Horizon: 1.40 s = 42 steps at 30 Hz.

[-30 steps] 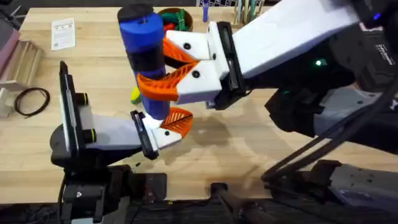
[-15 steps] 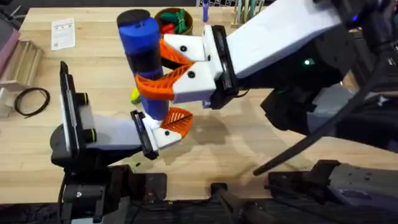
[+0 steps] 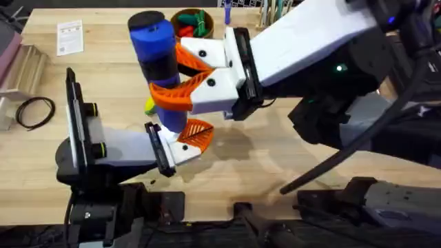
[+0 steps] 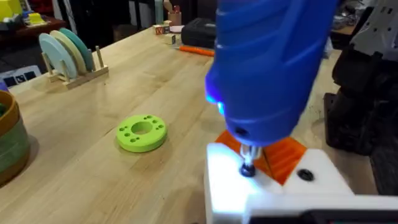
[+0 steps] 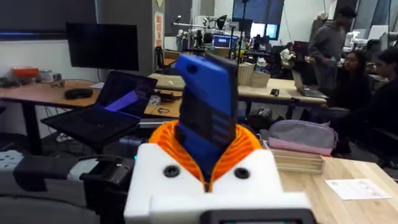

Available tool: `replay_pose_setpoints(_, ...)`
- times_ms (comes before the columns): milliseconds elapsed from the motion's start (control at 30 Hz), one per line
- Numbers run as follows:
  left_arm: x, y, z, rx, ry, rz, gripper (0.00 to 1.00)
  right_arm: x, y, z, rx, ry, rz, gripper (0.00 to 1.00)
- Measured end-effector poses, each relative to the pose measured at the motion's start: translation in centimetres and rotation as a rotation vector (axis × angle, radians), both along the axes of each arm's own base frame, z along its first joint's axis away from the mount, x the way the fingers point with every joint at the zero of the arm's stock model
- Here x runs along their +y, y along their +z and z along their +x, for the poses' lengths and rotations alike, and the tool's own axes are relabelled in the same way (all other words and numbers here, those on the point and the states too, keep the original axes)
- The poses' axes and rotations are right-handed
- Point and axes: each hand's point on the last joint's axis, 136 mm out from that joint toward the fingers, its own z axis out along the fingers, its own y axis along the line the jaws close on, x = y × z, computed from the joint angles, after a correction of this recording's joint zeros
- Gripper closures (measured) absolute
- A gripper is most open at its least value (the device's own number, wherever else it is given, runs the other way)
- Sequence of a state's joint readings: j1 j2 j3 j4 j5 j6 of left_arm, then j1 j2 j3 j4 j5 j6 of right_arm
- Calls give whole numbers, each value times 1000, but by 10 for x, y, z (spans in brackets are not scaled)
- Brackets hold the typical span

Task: Pick up the gripper from the table and insert it into the empty holder that is missing its gripper. Then pick up a screw, insert it into the mounting hole, and use the screwdriver to tighten it. Finally, clean up the table by picking up the vegetable and placing it into the bucket.

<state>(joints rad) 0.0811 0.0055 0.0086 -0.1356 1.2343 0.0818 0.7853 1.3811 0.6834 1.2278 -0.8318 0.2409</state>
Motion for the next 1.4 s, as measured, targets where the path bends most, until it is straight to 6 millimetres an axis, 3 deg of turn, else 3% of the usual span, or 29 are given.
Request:
replay_pose_setpoints(900, 0, 0, 0, 0, 0, 0, 986, 0, 1, -1, -4, 4, 2, 982)
replay_pose_setpoints(1167, 0, 0, 0, 0, 0, 0, 986, 5, 40, 0, -36, 38, 31, 982)
replay_pose_setpoints(1233, 0, 0, 0, 0, 0, 0, 986, 8, 46, 4, -24, 38, 12, 982)
replay_pose_setpoints(1400, 0, 0, 0, 0, 0, 0, 986, 17, 12, 58, 164, -113, -264, 982)
